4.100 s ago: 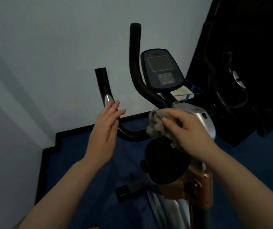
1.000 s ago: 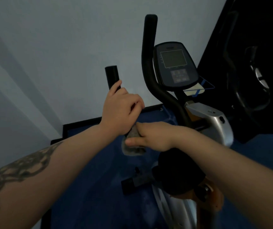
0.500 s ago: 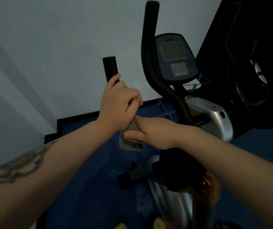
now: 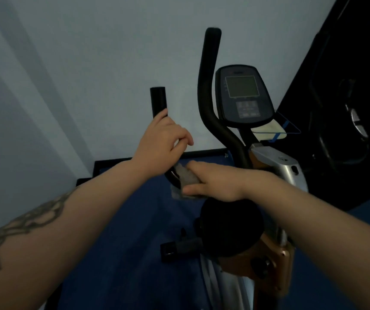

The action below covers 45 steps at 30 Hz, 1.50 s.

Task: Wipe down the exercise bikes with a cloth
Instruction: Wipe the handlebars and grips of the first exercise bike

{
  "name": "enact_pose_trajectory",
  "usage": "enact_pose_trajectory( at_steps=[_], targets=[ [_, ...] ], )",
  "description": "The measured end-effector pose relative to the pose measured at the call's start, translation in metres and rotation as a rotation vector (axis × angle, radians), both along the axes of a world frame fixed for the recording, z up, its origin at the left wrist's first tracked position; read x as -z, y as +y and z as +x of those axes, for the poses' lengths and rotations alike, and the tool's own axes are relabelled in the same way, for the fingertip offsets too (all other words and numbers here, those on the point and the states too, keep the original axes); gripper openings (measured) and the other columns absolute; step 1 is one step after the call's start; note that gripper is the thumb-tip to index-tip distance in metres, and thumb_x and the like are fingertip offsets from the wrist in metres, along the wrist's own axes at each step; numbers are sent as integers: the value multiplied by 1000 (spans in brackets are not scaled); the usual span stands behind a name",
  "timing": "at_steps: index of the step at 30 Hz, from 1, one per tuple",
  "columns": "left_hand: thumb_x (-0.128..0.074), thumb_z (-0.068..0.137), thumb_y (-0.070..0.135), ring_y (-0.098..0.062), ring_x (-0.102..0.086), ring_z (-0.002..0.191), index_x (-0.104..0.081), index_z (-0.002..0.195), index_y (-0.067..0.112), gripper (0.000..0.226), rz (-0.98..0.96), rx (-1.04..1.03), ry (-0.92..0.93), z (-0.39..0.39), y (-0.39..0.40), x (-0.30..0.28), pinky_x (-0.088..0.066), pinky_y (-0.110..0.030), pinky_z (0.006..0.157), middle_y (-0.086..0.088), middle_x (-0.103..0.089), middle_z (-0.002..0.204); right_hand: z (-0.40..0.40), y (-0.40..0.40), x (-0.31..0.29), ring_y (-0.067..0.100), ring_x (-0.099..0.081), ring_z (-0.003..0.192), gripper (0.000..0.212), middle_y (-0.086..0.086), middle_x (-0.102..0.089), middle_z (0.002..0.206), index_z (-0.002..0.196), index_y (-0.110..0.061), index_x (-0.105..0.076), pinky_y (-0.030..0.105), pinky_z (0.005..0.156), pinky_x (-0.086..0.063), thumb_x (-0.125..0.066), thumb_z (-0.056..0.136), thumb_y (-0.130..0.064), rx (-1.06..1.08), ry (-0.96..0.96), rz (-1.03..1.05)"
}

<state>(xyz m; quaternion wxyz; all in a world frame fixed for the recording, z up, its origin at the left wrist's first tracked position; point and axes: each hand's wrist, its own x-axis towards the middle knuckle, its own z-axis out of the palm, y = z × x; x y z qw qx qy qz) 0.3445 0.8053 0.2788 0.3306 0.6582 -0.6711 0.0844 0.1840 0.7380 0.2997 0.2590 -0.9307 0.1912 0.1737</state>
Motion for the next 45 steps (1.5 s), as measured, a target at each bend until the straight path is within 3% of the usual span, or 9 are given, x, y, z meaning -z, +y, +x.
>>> enact_pose_trajectory(
  at_steps=[4,7,11,18,24,31,36,41,45],
  targets=[
    [-44,100,27,-19,-37,137,-71,101,17,29,156,49,-133,12,24,11,-13,-42,120,1,-60,128,-16,-15,-3,16,-45,105,51,2,-43,120,133,-22,-33,31,83,-35,-50,94,-50,-49,103,-103],
    [-36,104,29,-12,-10,149,-64,123,18,34,171,62,8,11,35,18,-9,-33,120,2,-37,152,6,-2,7,27,-48,114,61,10,-47,130,134,-15,-35,36,88,-38,-39,94,-61,-77,100,-206],
    [-36,104,26,-6,-16,147,-61,128,13,37,178,64,312,7,37,7,-14,-23,119,2,-43,149,26,12,6,20,-53,109,61,4,-54,127,134,-15,-41,35,92,-41,-33,95,-62,58,-22,49],
    [-32,104,32,3,-29,140,-66,120,21,39,223,29,642,8,47,-11,-22,-23,115,9,-55,138,4,5,5,23,-48,106,44,8,-46,123,131,-19,-36,36,83,-40,-40,99,-49,-67,45,-132],
    [-30,100,38,2,-23,142,-61,128,18,46,231,23,618,2,55,-7,-18,-23,118,10,-47,145,37,26,9,27,-55,110,59,11,-56,126,135,-13,-41,40,95,-43,-21,100,-56,158,-127,-11],
    [-33,100,35,1,-24,142,-61,127,15,44,189,16,576,7,51,2,-17,-20,117,9,-48,143,9,1,7,24,-52,106,44,7,-51,123,119,-20,-38,40,90,-42,-33,97,-58,-89,79,-191],
    [-38,104,24,-3,-26,141,-62,126,14,34,108,-3,481,4,46,12,-18,-13,113,9,-50,139,33,16,9,20,-48,124,62,4,-50,140,142,-20,-40,30,100,-34,-21,98,-60,108,-115,173],
    [-42,101,24,-13,-31,140,-66,120,12,32,86,-29,373,1,44,8,-22,-25,115,5,-55,134,-4,-6,0,15,-55,89,22,-6,-54,98,102,-26,-44,30,74,-41,-46,97,-48,-48,-37,-35],
    [-50,99,19,-15,-46,124,-73,101,16,23,92,-126,239,-21,34,-1,-28,-32,110,3,-68,110,-38,-16,-20,13,-51,99,34,-5,-50,112,122,-26,-45,30,79,-41,-60,92,-35,-89,-99,-215]
  ],
)
